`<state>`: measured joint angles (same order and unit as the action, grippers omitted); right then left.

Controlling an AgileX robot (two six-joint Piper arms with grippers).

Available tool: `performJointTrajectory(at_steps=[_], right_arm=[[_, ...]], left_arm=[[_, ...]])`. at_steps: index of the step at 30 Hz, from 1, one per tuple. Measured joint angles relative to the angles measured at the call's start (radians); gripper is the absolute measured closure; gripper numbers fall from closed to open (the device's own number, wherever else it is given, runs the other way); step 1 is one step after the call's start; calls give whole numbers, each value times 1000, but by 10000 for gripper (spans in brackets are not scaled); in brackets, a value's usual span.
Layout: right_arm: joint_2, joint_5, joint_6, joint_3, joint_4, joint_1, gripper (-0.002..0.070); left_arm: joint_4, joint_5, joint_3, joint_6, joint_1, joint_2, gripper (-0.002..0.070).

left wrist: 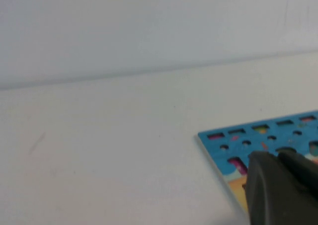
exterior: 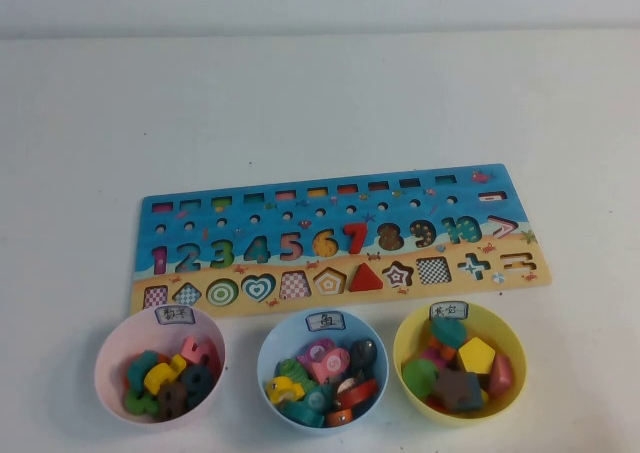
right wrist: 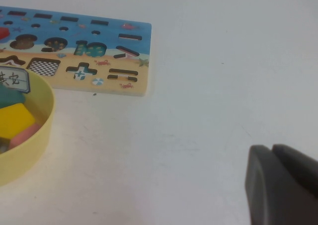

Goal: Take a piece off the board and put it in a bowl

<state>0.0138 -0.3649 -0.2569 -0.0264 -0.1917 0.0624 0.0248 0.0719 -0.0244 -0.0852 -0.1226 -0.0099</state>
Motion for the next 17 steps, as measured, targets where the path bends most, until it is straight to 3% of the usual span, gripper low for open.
performJointTrajectory(at_steps=[11, 17], right_arm=[[0, 0, 0, 0, 0, 0, 694], [0, 0, 0, 0, 0, 0, 694]], left_arm=[[-25, 277, -2, 2, 2, 0, 675], [-25, 297, -2, 2, 2, 0, 675]])
